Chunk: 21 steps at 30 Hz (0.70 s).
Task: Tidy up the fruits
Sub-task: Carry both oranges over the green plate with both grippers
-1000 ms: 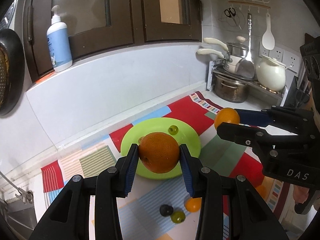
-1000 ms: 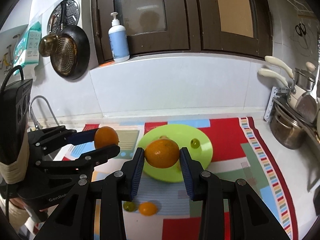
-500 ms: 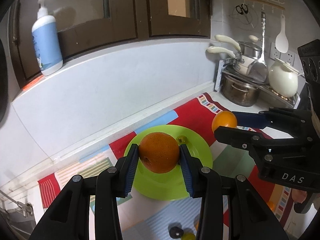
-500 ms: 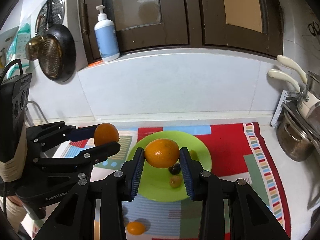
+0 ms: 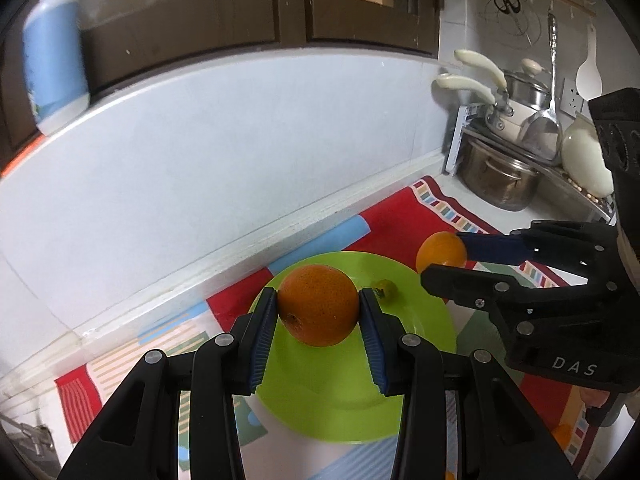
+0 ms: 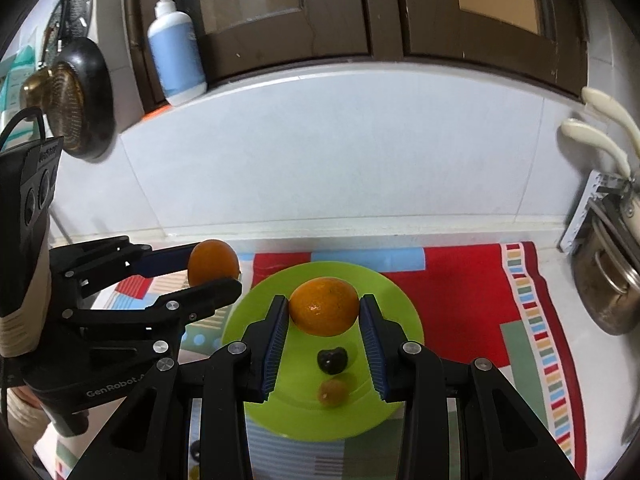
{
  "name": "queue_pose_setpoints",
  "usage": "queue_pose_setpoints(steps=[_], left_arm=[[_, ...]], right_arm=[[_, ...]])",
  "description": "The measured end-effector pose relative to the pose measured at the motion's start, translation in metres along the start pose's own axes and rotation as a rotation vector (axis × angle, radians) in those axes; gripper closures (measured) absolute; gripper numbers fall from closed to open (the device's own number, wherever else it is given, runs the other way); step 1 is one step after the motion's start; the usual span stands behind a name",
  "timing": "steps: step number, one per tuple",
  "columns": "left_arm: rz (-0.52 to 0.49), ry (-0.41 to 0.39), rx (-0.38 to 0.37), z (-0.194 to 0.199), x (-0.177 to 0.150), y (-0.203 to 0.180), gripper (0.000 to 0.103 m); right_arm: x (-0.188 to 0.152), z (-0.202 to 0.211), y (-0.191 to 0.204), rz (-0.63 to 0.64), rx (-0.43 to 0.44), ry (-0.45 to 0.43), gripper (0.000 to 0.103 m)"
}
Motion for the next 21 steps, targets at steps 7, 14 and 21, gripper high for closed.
queue_pose_setpoints(steps=[7, 14, 21], left_arm=[[0.005, 0.035, -0.020, -0.034, 0.000, 0.011, 0.062], [0.011, 0.072, -0.031, -0.061, -0.004, 0.019, 0.062], [0.011, 0.114, -0.037, -0.084, -0.009, 0.029, 0.062]], right_arm=[[0.001, -0.036, -0.007, 0.004, 0.004, 0.044, 0.066], [-0.002, -0.071, -0.013, 0.002, 0.016, 0.086, 0.066], [-0.006, -0.094, -0.012, 0.015, 0.019, 0.120, 0.066]])
Point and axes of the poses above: each gripper's, at about its wrist camera, not at the fingertips, and z roughly against the way its jaws point, y to its left, x to its top, the point moved 1 cm from there along -z, roughly the way its jaws point, and after that the axes turned 12 degrees about -x, right-handed, at the moved point
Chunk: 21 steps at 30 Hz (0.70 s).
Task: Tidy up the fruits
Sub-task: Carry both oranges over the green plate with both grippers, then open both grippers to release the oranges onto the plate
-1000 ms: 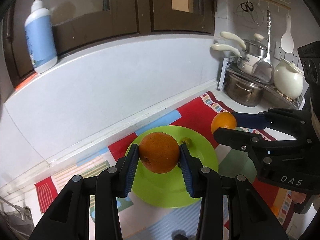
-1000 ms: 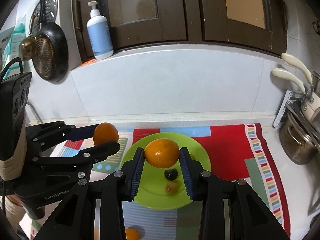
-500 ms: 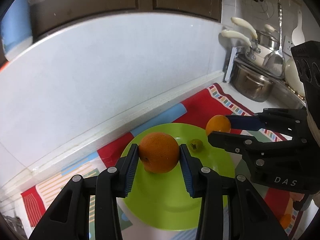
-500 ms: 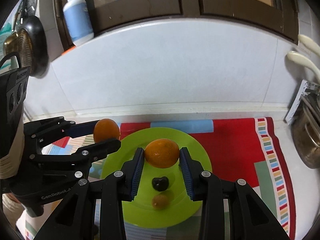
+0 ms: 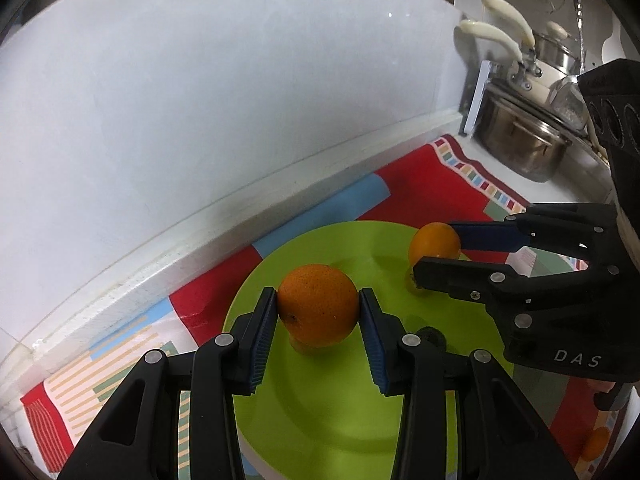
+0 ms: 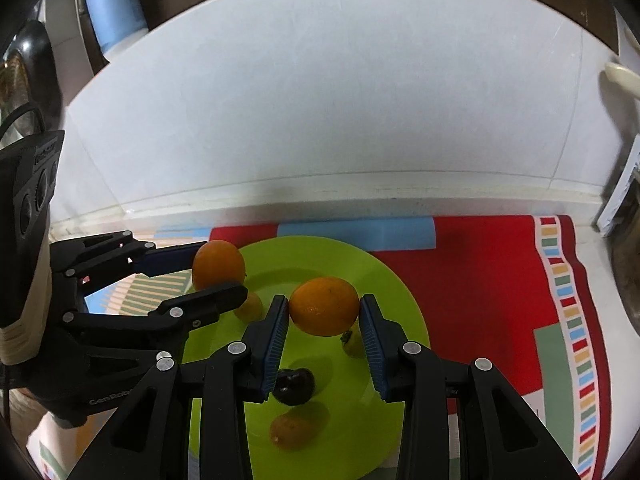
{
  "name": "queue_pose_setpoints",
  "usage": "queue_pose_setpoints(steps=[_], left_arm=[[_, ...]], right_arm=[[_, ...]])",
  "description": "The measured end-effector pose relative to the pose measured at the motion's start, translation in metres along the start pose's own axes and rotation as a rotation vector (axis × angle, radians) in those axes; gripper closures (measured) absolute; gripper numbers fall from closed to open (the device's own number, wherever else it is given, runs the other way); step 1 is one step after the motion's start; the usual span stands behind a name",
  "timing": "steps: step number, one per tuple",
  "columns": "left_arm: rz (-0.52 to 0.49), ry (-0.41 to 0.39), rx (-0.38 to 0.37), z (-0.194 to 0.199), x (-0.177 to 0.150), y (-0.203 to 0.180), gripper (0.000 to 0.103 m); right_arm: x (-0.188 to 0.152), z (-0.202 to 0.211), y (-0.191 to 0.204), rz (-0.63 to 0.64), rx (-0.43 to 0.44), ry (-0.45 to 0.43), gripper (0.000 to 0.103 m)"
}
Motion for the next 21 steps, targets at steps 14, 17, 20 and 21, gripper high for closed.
queue_pose_setpoints(steps=[14, 17, 20, 21], left_arm=[[-0.018, -0.021, 0.014, 0.009, 0.001, -0.004, 0.053], [-0.010, -0.040, 0.029, 0.022, 0.002, -0.007, 0.052], [0.003, -0.056, 0.037, 0.038, 0.001, -0.013, 0.049], [0.004, -0.067, 0.036, 0.044, 0.001, -0.015, 0.048]], right_arm=[[-0.003, 0.006, -0.002, -0.003, -0.026, -0.019, 0.059], [-0.004, 0.017, -0.001, -0.001, -0.035, -0.032, 0.059], [-0.005, 0.034, 0.001, -0.005, -0.038, -0.046, 0.058], [-0.006, 0.038, 0.002, -0.005, -0.038, -0.050, 0.059]])
Point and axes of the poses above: each gripper's, at about its wrist camera, not at the fingertips, and z roughly against the way its jaws point, y to its left, x to its top, the point moved 1 cm from there along -z, roughly the way its jaws point, and after that the axes turned 12 degrees about -x, right-handed, at the moved point
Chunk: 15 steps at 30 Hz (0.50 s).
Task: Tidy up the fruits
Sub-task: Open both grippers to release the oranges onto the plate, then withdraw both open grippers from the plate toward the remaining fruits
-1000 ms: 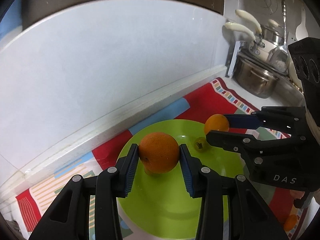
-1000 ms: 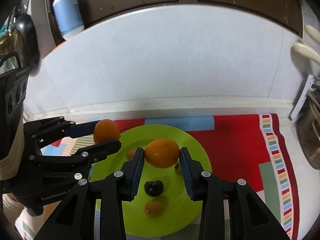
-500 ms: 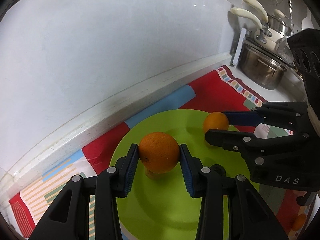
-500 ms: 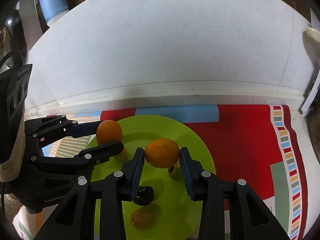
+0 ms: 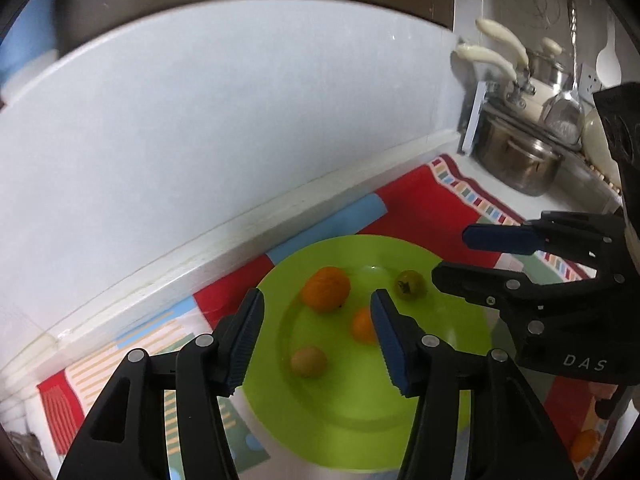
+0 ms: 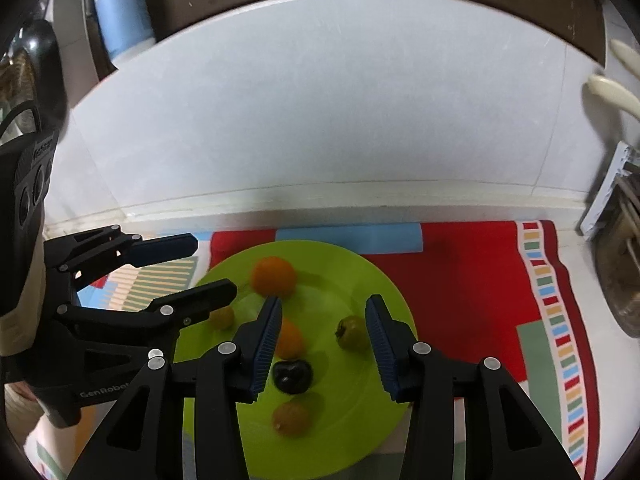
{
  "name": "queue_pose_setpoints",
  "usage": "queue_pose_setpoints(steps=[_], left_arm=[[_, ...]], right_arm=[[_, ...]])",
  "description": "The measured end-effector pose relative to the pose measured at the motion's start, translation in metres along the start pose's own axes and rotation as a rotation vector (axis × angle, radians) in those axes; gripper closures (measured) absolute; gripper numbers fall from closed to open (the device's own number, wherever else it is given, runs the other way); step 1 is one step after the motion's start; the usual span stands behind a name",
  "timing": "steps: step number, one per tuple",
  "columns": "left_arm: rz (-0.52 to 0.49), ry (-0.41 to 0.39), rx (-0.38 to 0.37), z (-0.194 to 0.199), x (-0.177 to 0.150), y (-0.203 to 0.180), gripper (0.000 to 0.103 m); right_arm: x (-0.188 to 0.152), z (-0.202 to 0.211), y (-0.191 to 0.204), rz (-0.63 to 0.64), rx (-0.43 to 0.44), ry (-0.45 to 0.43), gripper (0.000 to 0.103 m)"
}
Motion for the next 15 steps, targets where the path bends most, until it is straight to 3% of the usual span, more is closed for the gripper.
queue_pose_setpoints(steps=[13, 15], left_arm=[[-0.022, -0.151, 0.005, 0.100, -0.010, -0.036, 0.038], [-0.023, -0.170, 0.008, 0.113, -0.016, -0.041, 0.036]], right_arm=[[-0.012, 0.093, 0.012, -0.003, -0.023, -0.107, 0.058], [-0.017, 0.109, 0.015, -0.001, -0.052, -0.128, 0.051]])
Point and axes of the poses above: each gripper's, at about its wrist camera, not at the fingertips, and z roughly against the way its jaws point, y to its left, x to its top, the point moved 1 cm from there along -z, roughly the way its jaws point, and after that the axes turned 12 degrees about -x, right-handed, at the moved point
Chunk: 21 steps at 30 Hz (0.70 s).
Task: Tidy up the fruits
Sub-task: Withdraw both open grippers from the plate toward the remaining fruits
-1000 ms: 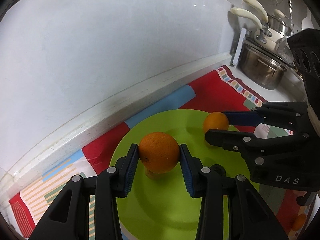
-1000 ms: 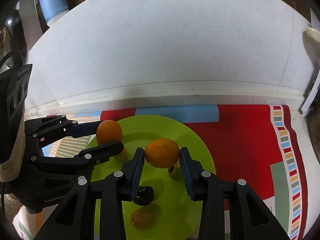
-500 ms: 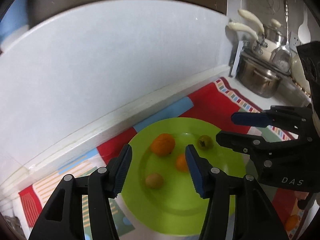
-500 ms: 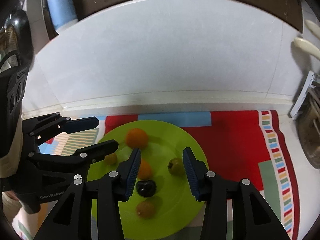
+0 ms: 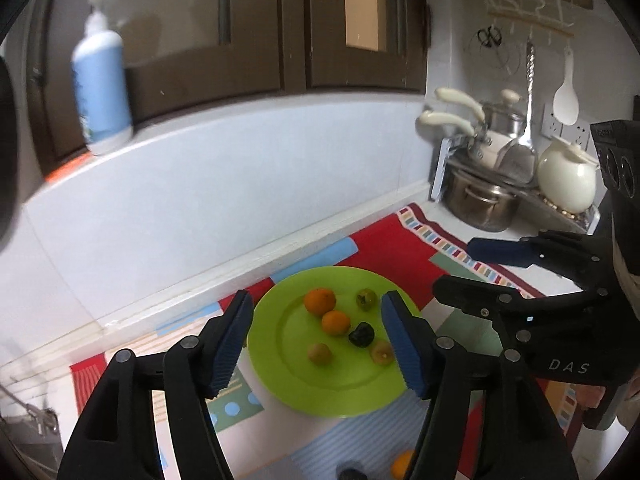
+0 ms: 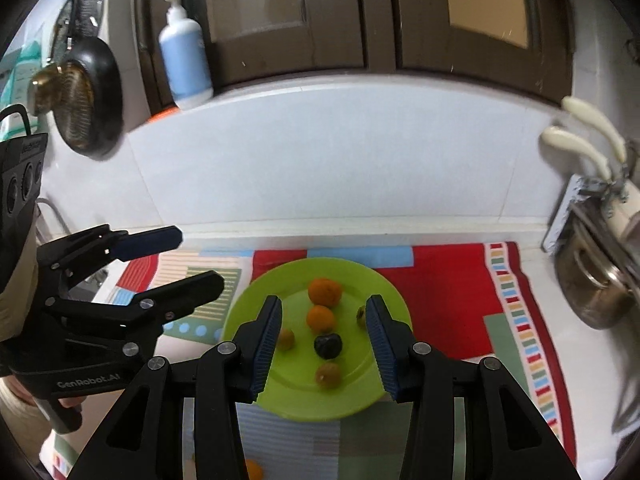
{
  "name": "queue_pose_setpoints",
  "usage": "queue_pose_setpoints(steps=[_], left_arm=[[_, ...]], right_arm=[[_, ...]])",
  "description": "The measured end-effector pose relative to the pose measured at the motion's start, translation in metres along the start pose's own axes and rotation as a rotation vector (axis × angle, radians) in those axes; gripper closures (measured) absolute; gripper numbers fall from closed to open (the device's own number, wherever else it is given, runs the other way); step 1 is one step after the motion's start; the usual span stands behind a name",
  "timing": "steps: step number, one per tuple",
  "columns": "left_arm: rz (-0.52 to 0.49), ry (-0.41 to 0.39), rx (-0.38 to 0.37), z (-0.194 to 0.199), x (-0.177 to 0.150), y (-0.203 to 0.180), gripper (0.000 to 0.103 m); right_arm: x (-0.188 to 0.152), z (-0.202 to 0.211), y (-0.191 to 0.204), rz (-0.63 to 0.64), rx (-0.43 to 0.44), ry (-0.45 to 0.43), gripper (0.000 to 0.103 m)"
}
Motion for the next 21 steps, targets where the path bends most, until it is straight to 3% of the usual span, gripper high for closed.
queue_pose_setpoints(steps=[1, 6, 9, 15, 21], left_arm=[[0.000, -0.007, 0.000, 0.008, -0.003, -0.003, 0.036], [0.017, -0.028, 0.006, 0.037, -0.014, -0.014, 0.033], [0.038, -0.041, 0.010, 0.052, -0.020, -0.018, 0.030], [0.054, -0.069, 0.018, 0.078, -0.037, -0.030, 0.022], [0.036, -0.094, 0.074, 0.093, -0.056, -0.039, 0.013]], right_arm=[[-0.002, 0.007, 0.001, -0.002, -0.014, -0.008, 0.046], [-0.014, 0.044, 0.008, -0.005, -0.084, -0.034, 0.043], [-0.023, 0.062, 0.010, -0.022, -0.125, -0.047, 0.034], [-0.042, 0.095, 0.011, -0.061, -0.207, -0.057, 0.031], [-0.067, 0.121, 0.008, -0.140, -0.294, -0.068, 0.027]])
Point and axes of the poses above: each gripper's, at about its wrist camera, not at the fingertips, and z roughly against the way its jaws point, y to its left, x to its top, the point moved 1 cm from there along -z, roughly the way its jaws point, and after that the axes turned 12 degrees about -x, right-handed, at the moved point
